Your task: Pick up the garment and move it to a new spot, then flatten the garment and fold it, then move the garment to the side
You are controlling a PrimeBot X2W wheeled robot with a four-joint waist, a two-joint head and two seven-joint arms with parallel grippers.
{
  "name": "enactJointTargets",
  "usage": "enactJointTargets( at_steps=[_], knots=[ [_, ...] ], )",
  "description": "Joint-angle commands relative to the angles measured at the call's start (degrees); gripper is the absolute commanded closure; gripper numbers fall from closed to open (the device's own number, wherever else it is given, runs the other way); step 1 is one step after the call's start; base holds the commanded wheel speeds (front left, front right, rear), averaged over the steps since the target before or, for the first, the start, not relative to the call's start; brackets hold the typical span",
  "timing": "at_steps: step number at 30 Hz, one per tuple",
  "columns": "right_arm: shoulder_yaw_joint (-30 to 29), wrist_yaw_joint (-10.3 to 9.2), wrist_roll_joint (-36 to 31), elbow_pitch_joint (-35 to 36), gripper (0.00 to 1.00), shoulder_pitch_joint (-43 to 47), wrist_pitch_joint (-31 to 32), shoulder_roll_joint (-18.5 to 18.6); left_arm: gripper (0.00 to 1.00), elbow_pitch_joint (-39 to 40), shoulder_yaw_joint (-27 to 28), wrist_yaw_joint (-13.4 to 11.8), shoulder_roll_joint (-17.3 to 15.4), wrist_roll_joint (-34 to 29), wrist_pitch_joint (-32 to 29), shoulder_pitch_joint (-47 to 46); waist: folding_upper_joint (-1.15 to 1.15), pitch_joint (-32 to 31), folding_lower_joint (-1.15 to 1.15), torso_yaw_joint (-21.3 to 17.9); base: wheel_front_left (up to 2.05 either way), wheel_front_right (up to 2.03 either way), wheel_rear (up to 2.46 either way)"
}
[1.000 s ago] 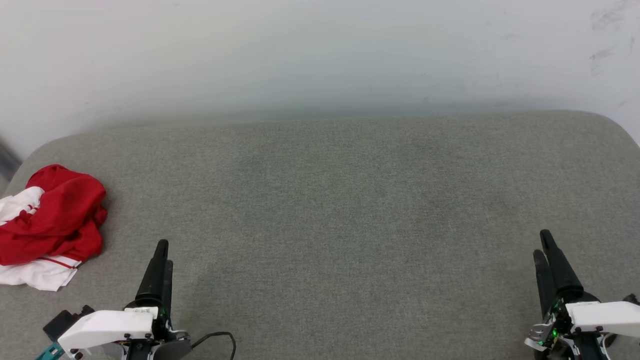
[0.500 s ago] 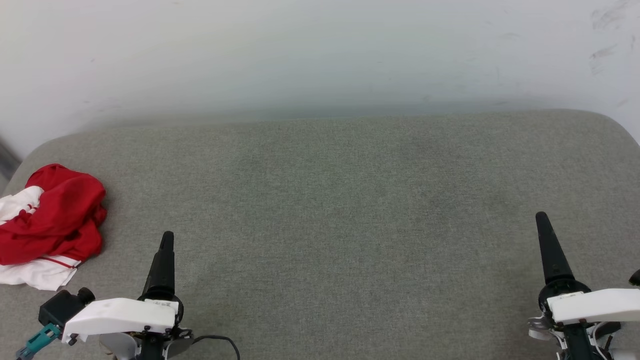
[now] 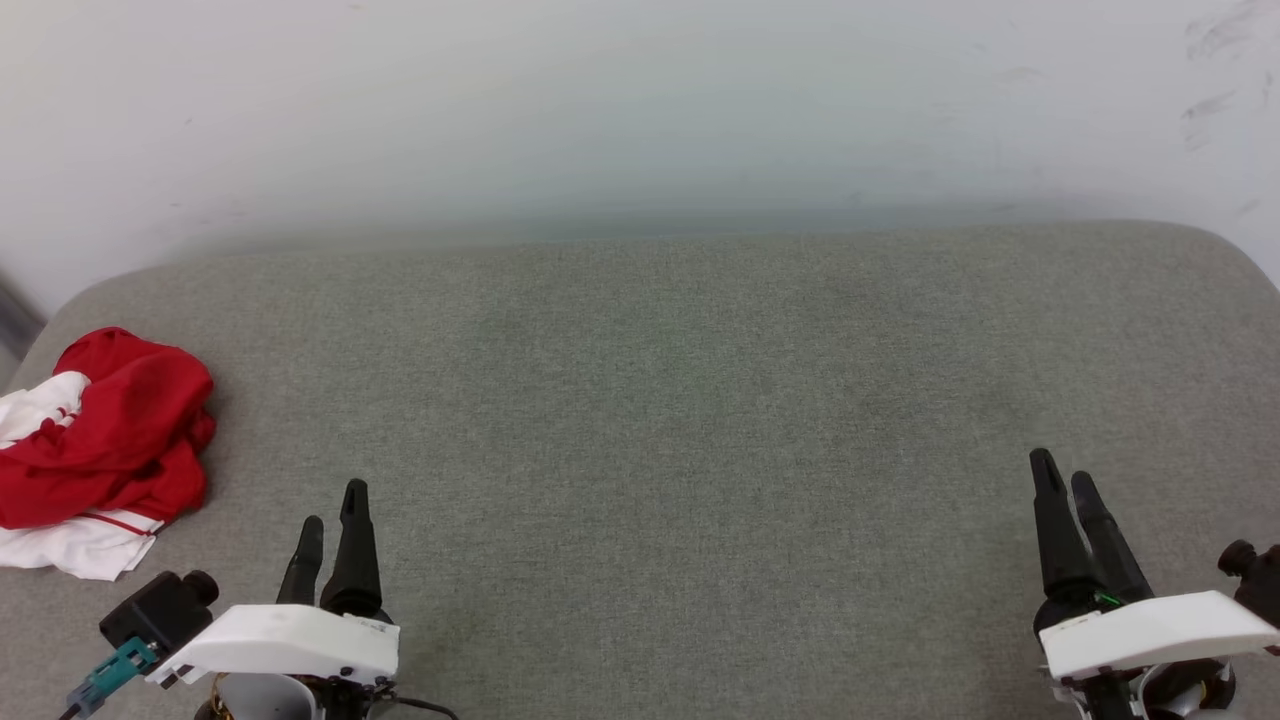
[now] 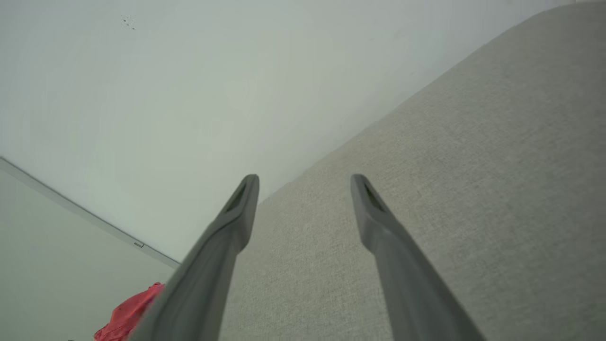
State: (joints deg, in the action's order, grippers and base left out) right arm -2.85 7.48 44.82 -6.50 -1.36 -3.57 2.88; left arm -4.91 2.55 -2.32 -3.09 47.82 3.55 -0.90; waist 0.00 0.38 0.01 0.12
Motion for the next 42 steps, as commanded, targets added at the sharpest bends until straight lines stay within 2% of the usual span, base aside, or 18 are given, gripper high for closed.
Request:
enactJointTargets(
  at_steps=[1, 24, 42],
  knots=[
    [0.25, 0.01, -2.38, 0.78, 0.00, -0.18, -0.57, 0.05, 0.00, 1.22, -0.47, -0.44, -0.59, -2.03, 0.58, -0.12, 0.00, -0.01, 0.00, 0.02, 0.00, 0.00, 0.00],
    [0.94, 0.01, -20.29, 3.60, 0.00, 1.55, -4.56, 0.03, 0.00, 4.46, -6.08, -4.73, -3.40, -18.10, 4.55, 1.68, 0.00, 0.04, 0.00, 0.10, 0.00, 0.00, 0.00],
    [1.65, 0.01, -31.40, 6.29, 0.00, 2.87, -7.12, 0.02, 0.00, 6.32, -8.60, -6.02, -3.90, -28.10, 7.15, 3.24, 0.00, 0.01, 0.00, 0.27, 0.00, 0.00, 0.00]
  ],
)
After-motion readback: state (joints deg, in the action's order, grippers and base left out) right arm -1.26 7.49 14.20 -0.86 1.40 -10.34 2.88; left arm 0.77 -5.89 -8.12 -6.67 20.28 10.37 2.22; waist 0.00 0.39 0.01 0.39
